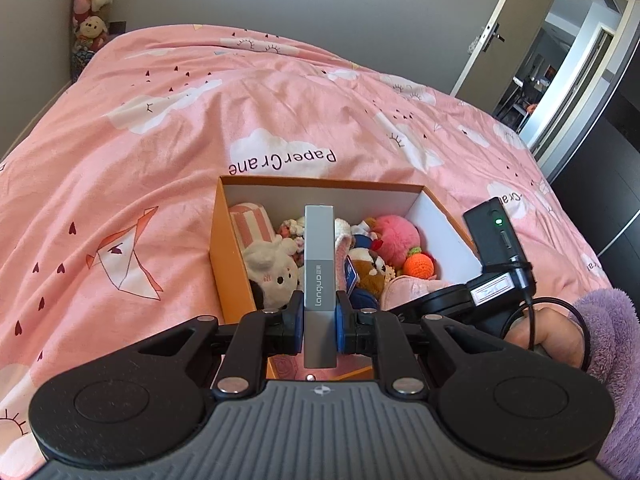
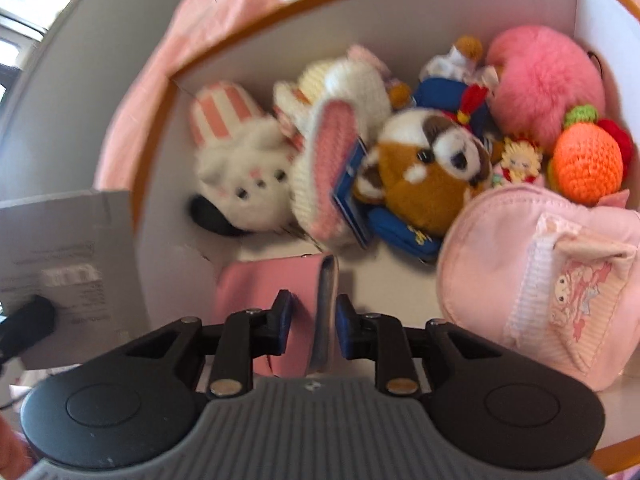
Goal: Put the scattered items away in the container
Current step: 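Lower the pink card holder into the shoebox and open right tool while left tool carries the grey box, then lower the grey box into the shoebox and open the left tool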
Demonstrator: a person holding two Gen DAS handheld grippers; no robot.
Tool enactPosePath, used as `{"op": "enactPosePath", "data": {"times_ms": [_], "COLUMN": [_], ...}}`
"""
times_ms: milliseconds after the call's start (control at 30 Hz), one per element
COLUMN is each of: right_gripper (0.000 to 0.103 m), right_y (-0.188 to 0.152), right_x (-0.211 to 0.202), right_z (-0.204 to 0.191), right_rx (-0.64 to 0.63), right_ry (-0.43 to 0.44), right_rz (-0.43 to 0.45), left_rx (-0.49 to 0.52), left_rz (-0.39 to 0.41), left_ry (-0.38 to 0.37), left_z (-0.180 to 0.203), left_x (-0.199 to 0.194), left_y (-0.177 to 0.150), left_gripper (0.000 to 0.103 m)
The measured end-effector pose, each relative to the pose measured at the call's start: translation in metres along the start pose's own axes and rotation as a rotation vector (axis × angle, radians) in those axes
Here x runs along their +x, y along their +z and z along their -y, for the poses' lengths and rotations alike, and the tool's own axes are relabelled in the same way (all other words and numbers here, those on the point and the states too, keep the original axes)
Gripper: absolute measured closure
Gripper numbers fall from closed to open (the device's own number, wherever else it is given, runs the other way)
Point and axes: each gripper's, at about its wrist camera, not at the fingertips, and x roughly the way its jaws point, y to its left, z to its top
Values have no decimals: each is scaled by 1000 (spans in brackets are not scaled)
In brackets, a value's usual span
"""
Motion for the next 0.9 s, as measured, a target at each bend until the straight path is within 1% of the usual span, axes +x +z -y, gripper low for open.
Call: {"op": "enactPosePath", "data": {"times_ms": [33,100,167,200,233,333,467,533,667,733,833,900], "right_gripper": [84,82,79,73,71,71,71,71,71,71,71,71], "right_y": [-1,-1,-1,-2,-2,-5,-7,-6,-3,-3,-6,-6], "right_x": [3,3,-3,-7,-11,-28,-47,-52,-51,-48,-44,-41], "right_z": [-1,-2,-2,-2,-3,-4,-3,-2,0,0,1,1], "right_rx": [-11,-23,-32,-37,-46,-84,-119,-126,-114,-105,-90,-79], "right_ry": [-17,-19,-16,-16,-16,-17,-44,-49,-31,-19,3,10], "right_rz": [-9,-6,15,27,41,91,174,195,185,175,157,146], "left_rx": [4,7,1,-5,-13,-62,-137,-172,-241,-248,-275,-259], "left_rz": [-11,-26,-34,-38,-42,-60,-114,-149,-217,-220,-228,-252], "left_ry": [5,9,-2,-12,-23,-45,-28,-31,-4,18,17,33], "left_z": [1,2,1,1,0,-2,-2,-2,-5,-6,-9,-7], "left_x": [3,7,10,12,14,22,42,51,70,73,75,78], "left_y": [0,1,1,1,1,2,1,0,-1,0,3,6], "left_gripper": [86,86,86,86,86,86,86,86,86,86,86,86]}}
